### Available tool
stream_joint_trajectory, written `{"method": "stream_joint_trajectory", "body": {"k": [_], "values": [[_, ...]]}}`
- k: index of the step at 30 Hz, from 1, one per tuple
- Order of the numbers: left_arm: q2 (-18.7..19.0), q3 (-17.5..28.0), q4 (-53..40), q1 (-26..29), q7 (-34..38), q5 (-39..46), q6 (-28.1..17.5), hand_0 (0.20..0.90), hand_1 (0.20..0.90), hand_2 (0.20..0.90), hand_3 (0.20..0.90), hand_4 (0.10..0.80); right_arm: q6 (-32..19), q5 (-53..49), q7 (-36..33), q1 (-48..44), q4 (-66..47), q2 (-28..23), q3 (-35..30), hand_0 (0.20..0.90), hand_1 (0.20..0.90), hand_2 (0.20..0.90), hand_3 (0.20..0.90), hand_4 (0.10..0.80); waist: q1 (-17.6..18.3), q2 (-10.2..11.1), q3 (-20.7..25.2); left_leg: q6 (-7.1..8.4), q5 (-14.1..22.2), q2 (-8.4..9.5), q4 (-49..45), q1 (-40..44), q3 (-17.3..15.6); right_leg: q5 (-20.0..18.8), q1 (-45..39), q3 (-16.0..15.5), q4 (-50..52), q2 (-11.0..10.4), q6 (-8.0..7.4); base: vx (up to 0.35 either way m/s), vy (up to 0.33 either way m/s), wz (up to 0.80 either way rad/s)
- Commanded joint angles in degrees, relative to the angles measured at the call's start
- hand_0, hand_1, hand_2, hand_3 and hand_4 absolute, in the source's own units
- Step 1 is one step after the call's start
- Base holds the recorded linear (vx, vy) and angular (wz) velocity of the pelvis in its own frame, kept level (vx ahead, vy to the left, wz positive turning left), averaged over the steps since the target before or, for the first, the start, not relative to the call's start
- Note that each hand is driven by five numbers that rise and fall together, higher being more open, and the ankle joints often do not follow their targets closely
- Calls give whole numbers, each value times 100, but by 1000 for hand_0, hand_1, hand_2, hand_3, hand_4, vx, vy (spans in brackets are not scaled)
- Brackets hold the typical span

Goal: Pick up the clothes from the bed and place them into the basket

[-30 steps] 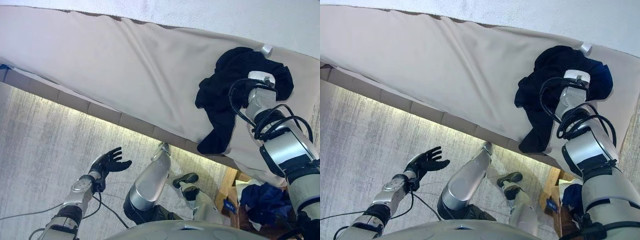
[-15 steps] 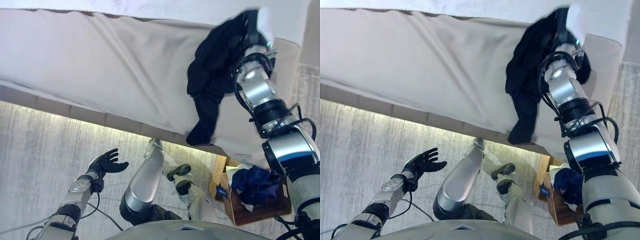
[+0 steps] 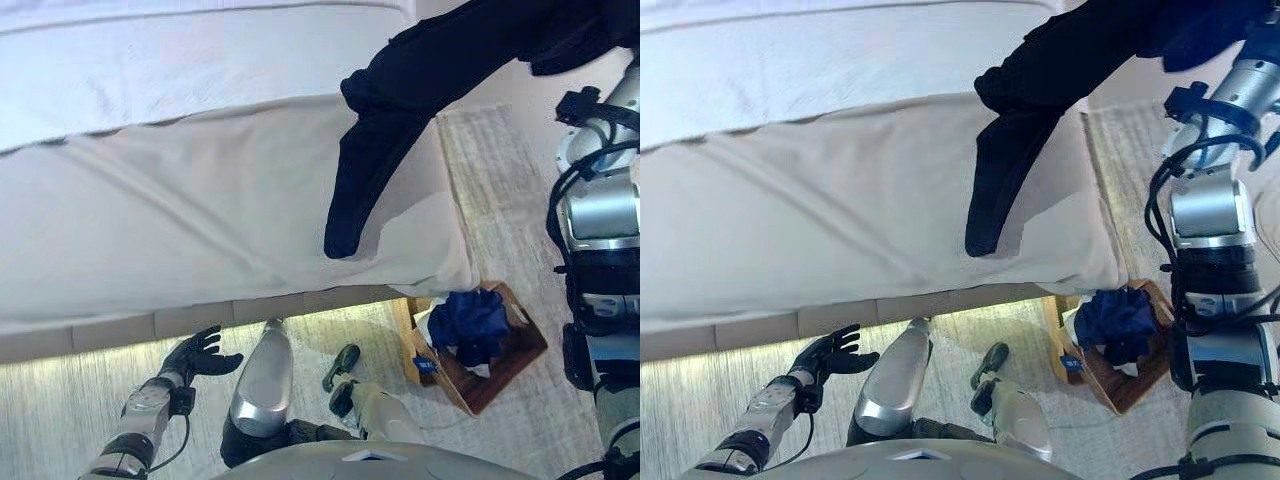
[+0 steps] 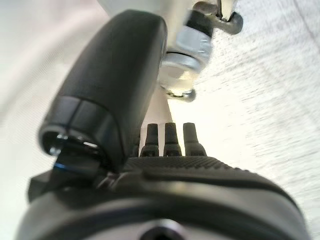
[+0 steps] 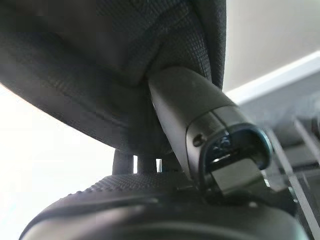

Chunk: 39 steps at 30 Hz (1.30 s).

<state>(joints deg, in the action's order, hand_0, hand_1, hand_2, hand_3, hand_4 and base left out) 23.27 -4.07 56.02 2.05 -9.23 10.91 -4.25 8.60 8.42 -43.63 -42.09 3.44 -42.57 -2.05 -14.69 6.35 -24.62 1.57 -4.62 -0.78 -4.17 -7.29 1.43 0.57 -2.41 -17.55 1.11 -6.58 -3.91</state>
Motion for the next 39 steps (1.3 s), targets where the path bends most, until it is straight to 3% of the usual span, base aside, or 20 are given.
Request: {"method": "stream_joint_trajectory", "body": {"k": [1,7,12,16,21,32,33,34,36,37,39], "values": [[-167,-381,477,-398,-8,-285,212,900,900,900,900,800,-376,187,-455,276,-338,-965,-248,300,300,300,200,100,472,-222,1821,-246,709,65,595,810,-305,468,-235,45,226,195,-68,-50,-37,-50],[-221,-558,380,-157,-129,-342,634,900,900,900,900,800,77,-276,305,575,134,-1380,-451,300,300,300,200,100,935,-350,2065,-160,729,20,793,1156,-703,395,-300,320,35,296,-13,-55,-90,-41],[-194,-642,358,-163,-194,-435,723,900,900,900,900,800,288,-710,1337,857,655,-1497,-433,300,300,300,200,100,1122,-370,2102,-118,772,-9,754,1262,-860,352,-340,442,-61,350,27,-8,-122,-27],[-114,-725,295,-164,-233,-471,821,900,900,900,900,800,550,-499,1980,979,986,-1518,-270,300,300,300,200,100,1204,-408,2029,-72,765,-50,655,1247,-904,329,-320,489,-76,398,84,-4,-163,-23],[-68,-891,159,-64,-251,-366,808,900,900,900,900,800,712,-294,2098,705,1636,-1550,80,300,300,300,200,100,1158,-481,1802,18,740,-104,394,990,-933,226,-181,348,-128,383,116,-106,-163,-7],[-40,-1254,-241,508,28,307,499,900,900,900,900,800,1463,-148,2071,-458,3098,-1341,1362,300,300,300,200,100,1136,-852,759,227,536,-208,-136,-148,-842,16,633,312,-203,365,199,-199,-133,-6],[-5,-1303,-295,658,74,503,409,900,900,900,900,800,1672,-148,2058,-644,3320,-1313,1519,349,349,349,258,158,1181,-942,567,219,530,-196,-212,-333,-818,15,863,365,-147,362,220,-181,-93,-10],[5,-1322,-321,728,85,574,385,900,900,900,900,800,1847,-136,2131,-754,3473,-1299,1609,561,561,561,505,405,1206,-984,504,210,536,-187,-242,-417,-810,12,977,389,-121,358,228,-209,-91,-13],[13,-1346,-344,802,90,647,361,900,900,900,900,800,1937,-121,2214,-866,3699,-1290,1718,561,561,561,505,405,1234,-1033,440,207,534,-183,-266,-516,-798,0,1117,418,-94,356,238,-140,-43,-10],[85,-1401,-465,911,99,804,279,900,900,900,900,800,2120,-233,2237,-1050,4088,-1246,1995,900,900,900,900,800,1278,-1147,216,191,501,-158,-301,-726,-762,-43,1454,480,-4,361,268,-152,-43,-6],[127,-1421,-592,942,132,922,252,900,900,900,900,800,2336,-255,2410,-1128,4349,-1229,2204,900,900,900,900,800,1324,-1238,63,190,457,-131,-291,-847,-737,-85,1667,536,50,381,286,-141,-45,-11]]}}
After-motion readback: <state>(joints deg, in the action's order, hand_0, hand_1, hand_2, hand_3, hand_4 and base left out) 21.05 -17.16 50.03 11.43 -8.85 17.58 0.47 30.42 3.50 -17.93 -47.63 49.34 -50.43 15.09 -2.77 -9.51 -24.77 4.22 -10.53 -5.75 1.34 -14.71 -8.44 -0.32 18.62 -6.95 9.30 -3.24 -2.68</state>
